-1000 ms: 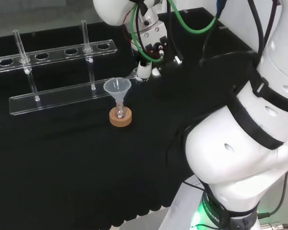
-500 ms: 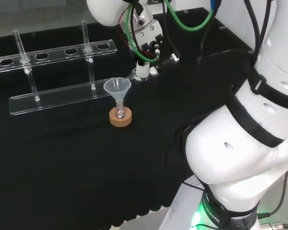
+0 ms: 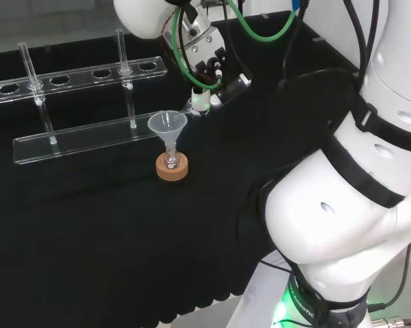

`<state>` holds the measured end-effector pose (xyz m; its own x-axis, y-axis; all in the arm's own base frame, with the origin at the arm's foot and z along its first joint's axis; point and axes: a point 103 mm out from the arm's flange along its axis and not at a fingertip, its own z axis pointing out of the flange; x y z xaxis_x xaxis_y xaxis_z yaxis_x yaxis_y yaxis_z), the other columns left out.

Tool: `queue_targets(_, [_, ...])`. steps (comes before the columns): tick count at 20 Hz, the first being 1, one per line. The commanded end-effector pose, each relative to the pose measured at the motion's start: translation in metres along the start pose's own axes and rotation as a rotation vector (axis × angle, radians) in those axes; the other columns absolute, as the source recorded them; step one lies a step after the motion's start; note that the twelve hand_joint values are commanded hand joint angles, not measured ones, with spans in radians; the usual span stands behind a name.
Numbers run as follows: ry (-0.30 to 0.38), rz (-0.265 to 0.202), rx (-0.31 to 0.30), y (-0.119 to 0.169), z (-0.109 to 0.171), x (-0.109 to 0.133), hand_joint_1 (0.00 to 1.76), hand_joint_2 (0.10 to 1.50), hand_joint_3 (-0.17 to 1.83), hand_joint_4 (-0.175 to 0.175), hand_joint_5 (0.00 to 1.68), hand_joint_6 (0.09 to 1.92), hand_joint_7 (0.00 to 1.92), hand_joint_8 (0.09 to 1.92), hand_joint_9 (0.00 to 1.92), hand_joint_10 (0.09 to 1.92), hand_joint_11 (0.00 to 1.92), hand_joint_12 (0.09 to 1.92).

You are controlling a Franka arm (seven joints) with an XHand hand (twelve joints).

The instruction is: Pour all the NaCl from the weighing funnel into the round-bottom flask.

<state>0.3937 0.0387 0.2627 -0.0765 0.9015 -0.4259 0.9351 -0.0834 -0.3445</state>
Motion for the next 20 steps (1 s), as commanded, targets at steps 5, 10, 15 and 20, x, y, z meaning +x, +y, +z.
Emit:
queue_targets(5, [-0.035, 0.000, -0.001, -0.0013, -0.0078, 0.0035, 1.09, 0.66, 0.76, 0.175, 1.15, 0.95, 0.50, 0.66, 0.92, 0.36, 0.73, 1.08])
queue_targets(10, [-0.061, 0.004, 0.005, -0.0012, -0.0094, 0.0027, 1.09, 0.66, 0.76, 0.175, 1.15, 0.95, 0.50, 0.66, 0.92, 0.36, 0.73, 1.08])
queue_targets(15, [-0.065, 0.007, 0.010, -0.0018, -0.0096, 0.0023, 1.09, 0.66, 0.76, 0.175, 1.15, 0.95, 0.50, 0.66, 0.92, 0.36, 0.73, 1.08])
queue_targets(20, [-0.079, 0.007, 0.011, -0.0023, -0.0100, 0.0022, 1.09, 0.66, 0.76, 0.175, 1.15, 0.95, 0.49, 0.66, 0.92, 0.36, 0.73, 1.09])
